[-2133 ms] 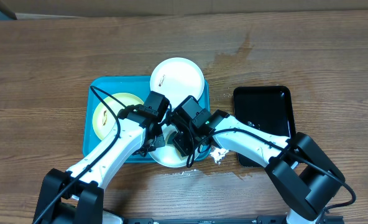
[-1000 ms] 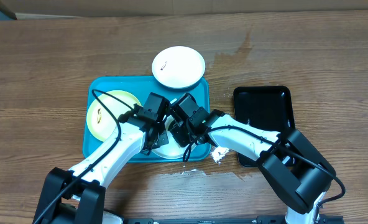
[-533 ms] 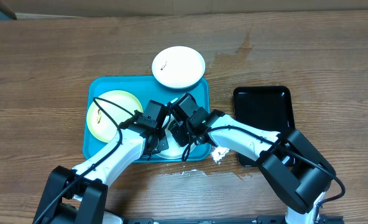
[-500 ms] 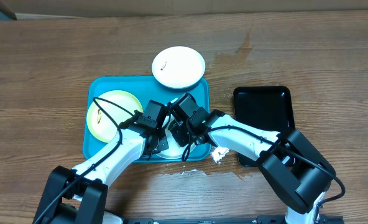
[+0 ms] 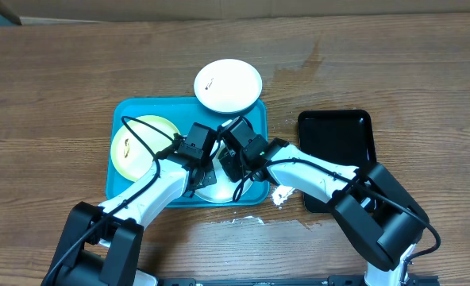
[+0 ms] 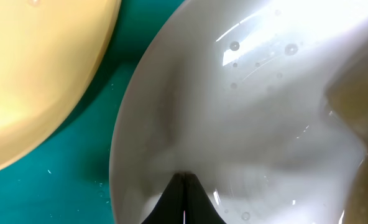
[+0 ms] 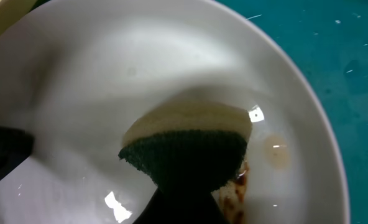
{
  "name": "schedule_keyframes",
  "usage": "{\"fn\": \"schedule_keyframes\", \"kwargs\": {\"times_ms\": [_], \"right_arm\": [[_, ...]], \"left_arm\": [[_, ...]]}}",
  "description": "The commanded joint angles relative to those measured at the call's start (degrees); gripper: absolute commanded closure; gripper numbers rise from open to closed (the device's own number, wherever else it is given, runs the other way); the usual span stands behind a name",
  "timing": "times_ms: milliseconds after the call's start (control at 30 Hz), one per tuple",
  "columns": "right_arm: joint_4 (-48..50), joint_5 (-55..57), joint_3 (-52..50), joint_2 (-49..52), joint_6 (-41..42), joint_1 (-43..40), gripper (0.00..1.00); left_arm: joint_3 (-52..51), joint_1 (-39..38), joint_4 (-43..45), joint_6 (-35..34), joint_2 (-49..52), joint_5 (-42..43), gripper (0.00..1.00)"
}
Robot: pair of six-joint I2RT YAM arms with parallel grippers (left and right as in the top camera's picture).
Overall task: Clean dirty plates on tray and stack at the side
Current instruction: 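Scrub the white plate's food smear with the sponge in right gripper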
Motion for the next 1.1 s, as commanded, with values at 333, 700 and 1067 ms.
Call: {"fn": "schedule_keyframes", "kwargs": {"times_ms": [333, 700, 1067], "right_arm": [[-0.28, 3.72, -0.09, 7.08, 1.73, -2.10, 0.96], [-1.20, 12.44, 0.11, 7.02, 4.81, -4.13, 0.96], [-3.80, 18.99, 4.46, 4.68, 6.73, -4.13, 0.96]], "left_arm": [[-3.10, 0.00, -0.66, 1.16, 4.59, 0.11, 0.96], [-3.10, 0.00, -0.70, 1.16, 6.62, 0.11, 0.96], [-3.10, 0.00, -0.96, 1.18, 6.62, -0.11, 0.96]]}}
